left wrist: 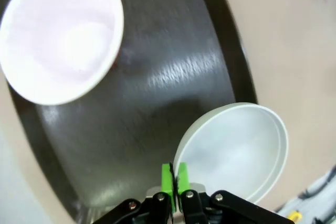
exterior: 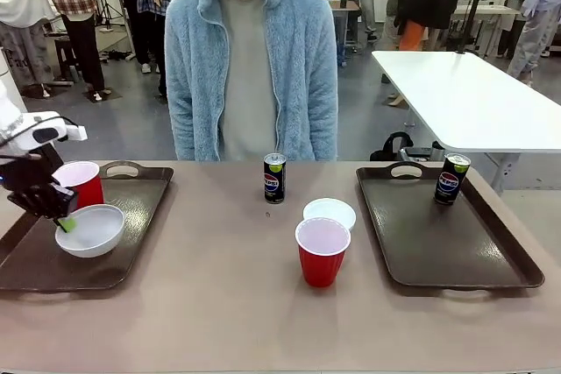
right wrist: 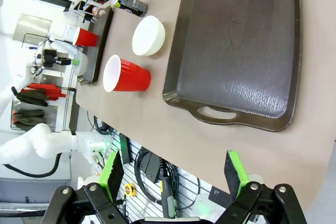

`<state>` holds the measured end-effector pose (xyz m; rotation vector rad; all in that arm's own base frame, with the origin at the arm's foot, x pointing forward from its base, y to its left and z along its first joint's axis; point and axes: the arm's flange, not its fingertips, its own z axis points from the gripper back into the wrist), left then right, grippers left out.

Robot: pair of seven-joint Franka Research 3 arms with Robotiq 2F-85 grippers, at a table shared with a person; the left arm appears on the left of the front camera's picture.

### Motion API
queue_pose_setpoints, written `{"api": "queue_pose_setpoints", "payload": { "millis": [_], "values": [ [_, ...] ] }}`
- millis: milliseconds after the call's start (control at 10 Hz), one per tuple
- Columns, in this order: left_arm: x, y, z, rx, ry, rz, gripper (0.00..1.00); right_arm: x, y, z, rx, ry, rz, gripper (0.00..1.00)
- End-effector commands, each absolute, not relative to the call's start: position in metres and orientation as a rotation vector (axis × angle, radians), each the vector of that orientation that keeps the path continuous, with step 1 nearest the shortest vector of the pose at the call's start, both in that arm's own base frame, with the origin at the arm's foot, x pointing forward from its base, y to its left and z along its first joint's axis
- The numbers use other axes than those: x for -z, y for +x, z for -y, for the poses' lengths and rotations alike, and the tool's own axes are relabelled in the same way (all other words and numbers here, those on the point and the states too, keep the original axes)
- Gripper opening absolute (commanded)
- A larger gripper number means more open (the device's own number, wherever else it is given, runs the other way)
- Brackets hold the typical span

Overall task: Prepare tableware on both trays.
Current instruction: Pick up a Picnic Bowl from the table and place it on a Handle tray.

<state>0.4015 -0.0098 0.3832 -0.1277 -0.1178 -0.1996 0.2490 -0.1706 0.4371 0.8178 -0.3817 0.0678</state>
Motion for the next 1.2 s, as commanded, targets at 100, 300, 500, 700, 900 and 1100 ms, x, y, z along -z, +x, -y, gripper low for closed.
{"api": "queue_pose_setpoints", "payload": {
  "millis": [100,300,500,700,900,1100],
  "values": [
    [-0.383,0.401,0.010,0.200,-0.128,0.118,0.00,-0.438,0.251,0.172,-0.080,0.847,0.407,1.00],
    [-0.369,0.408,0.011,0.204,-0.127,0.115,0.04,-0.438,0.251,0.172,-0.080,0.847,0.407,1.00],
    [-0.358,0.414,0.014,0.215,-0.096,0.087,0.04,-0.438,0.251,0.172,-0.080,0.847,0.407,1.00],
    [-0.351,0.423,0.014,0.195,-0.078,0.061,0.04,-0.438,0.251,0.172,-0.080,0.847,0.407,1.00],
    [-0.354,0.421,0.014,0.203,-0.100,0.062,0.59,-0.438,0.251,0.172,-0.080,0.847,0.407,1.00],
    [-0.364,0.416,0.014,0.216,-0.103,0.045,1.00,-0.438,0.251,0.172,-0.080,0.847,0.407,1.00]
  ]
}}
